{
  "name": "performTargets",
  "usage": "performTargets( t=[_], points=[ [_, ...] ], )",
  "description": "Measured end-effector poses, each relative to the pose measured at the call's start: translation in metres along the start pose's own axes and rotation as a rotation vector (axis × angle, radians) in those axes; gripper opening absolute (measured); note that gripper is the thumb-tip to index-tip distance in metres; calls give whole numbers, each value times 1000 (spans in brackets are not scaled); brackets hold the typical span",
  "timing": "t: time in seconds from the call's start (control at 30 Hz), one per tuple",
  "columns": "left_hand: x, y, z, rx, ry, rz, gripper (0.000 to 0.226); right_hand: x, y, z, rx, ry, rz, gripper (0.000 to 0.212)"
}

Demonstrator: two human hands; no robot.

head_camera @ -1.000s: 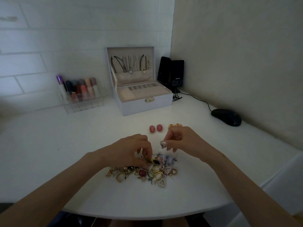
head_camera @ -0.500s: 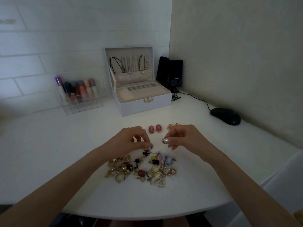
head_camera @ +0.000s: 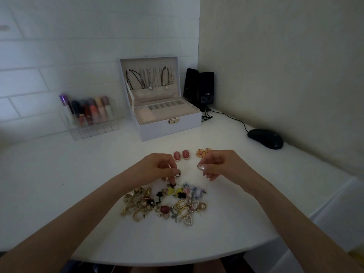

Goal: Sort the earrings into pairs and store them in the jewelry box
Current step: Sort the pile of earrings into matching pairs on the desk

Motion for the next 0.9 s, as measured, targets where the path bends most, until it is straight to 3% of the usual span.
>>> performTargets(
  t=[0.27,0.53,0.77,0.9],
  points=[
    [-19,24,-11,-17,35,-33,9,-1,1,13,-11,36,-21,9],
    [-53,42,-45,-166,34,40,13,-6,17,48,413,32,-45,16],
    [-59,40,-48,-275,93,49,19,-7,26,56,466,58,-63,11],
    [-56,37,-43,-296,142,27,33,-5,24,56,477,-18,-41,22]
  ],
)
Point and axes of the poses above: each hand's wrist, its own x-axis away from the middle knuckle, its own z-axis out of the back of the hand, y = z × x, the point moved 7 cm from there along -x, towards the middle knuckle, and after that the axes turned 14 degrees about z, right-handed, at the moved point
